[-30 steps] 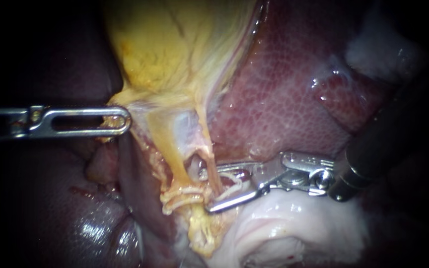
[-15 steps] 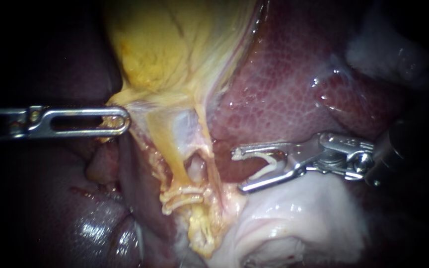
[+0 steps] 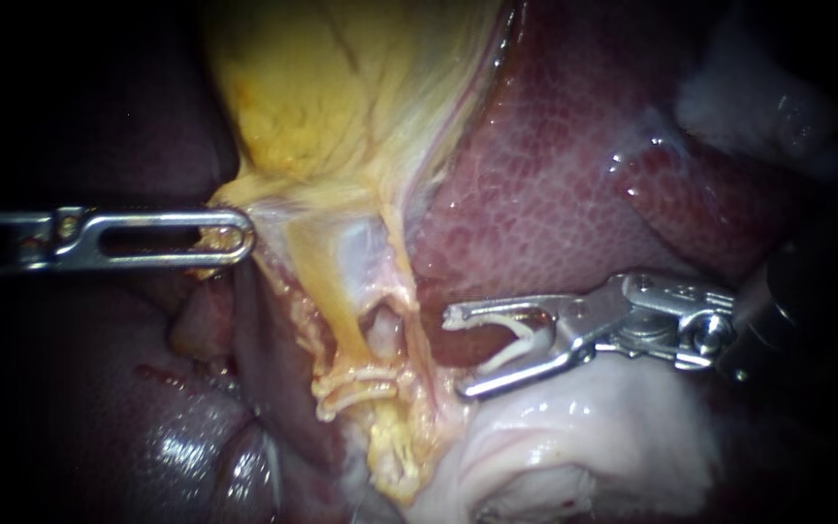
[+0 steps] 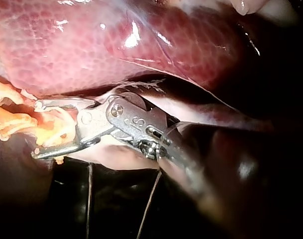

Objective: Clipping third clip left tube

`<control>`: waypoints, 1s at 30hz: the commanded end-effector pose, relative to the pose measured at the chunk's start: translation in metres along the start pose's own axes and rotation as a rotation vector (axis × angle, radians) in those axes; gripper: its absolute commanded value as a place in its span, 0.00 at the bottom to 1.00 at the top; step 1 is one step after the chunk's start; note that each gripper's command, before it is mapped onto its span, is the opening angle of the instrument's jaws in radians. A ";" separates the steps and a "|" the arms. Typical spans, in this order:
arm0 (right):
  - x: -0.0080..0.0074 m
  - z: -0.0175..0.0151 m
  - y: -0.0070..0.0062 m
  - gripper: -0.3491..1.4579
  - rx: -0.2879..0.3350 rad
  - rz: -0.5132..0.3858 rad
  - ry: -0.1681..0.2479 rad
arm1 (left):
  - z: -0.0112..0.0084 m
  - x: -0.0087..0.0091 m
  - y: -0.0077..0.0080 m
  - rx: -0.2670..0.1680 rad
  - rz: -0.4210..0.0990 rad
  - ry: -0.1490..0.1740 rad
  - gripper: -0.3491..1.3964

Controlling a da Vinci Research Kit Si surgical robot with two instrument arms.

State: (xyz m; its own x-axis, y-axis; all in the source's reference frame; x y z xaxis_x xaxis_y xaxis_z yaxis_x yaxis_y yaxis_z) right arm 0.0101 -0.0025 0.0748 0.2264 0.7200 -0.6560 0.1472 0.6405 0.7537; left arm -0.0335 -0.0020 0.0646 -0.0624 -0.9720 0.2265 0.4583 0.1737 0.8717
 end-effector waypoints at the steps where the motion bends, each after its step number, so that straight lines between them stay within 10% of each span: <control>1: -0.0004 0.0005 0.0001 0.52 0.001 -0.002 -0.001 | 0.0000 0.0000 0.0000 -0.001 0.000 0.000 0.00; 30: -0.0031 0.0095 0.0041 0.52 0.022 -0.028 -0.011 | 0.0003 0.0003 -0.0002 -0.003 0.000 -0.003 0.00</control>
State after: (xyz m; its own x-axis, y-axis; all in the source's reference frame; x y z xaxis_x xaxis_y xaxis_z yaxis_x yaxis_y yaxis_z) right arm 0.0193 -0.0047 0.0803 0.2336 0.7005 -0.6743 0.1759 0.6516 0.7379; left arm -0.0338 -0.0022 0.0646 -0.0647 -0.9716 0.2278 0.4612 0.1734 0.8702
